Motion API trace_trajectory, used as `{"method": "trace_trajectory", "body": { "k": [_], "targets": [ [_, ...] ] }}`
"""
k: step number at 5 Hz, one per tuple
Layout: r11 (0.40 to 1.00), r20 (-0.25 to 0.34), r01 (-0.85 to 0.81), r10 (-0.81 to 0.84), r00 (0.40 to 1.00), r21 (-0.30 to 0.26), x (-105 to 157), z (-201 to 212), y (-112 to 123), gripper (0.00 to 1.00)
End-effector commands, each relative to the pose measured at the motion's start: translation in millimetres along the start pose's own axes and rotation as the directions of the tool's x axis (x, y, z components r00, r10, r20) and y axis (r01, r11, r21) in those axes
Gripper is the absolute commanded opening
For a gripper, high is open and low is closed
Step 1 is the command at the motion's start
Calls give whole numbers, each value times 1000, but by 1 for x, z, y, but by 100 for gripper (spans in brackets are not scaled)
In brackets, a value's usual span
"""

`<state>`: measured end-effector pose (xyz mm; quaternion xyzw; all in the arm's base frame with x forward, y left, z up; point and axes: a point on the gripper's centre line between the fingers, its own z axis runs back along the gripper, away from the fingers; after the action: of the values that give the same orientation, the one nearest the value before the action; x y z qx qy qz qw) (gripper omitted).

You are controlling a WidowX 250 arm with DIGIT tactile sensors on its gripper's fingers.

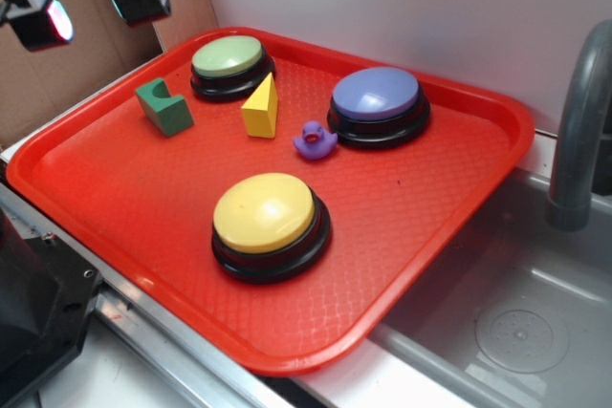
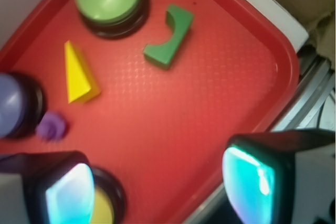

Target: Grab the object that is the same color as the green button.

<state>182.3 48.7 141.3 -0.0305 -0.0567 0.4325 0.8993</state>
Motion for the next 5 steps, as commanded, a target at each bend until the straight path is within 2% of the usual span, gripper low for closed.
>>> {"method": "trace_trajectory", "body": {
  "k": [1, 2, 3, 4, 5],
  "targets": [
    [980, 84, -200, 199, 976, 1, 29, -34, 12, 100],
    [966, 120, -260, 258, 959, 3, 40, -55, 12, 100],
    [970, 95, -241, 242, 966, -23, 46, -77, 9, 100],
    [966, 133, -259, 259, 957, -12, 50, -90, 8, 100],
    [961, 135, -278, 275, 952, 3, 57, -102, 11, 100]
  ]
}}
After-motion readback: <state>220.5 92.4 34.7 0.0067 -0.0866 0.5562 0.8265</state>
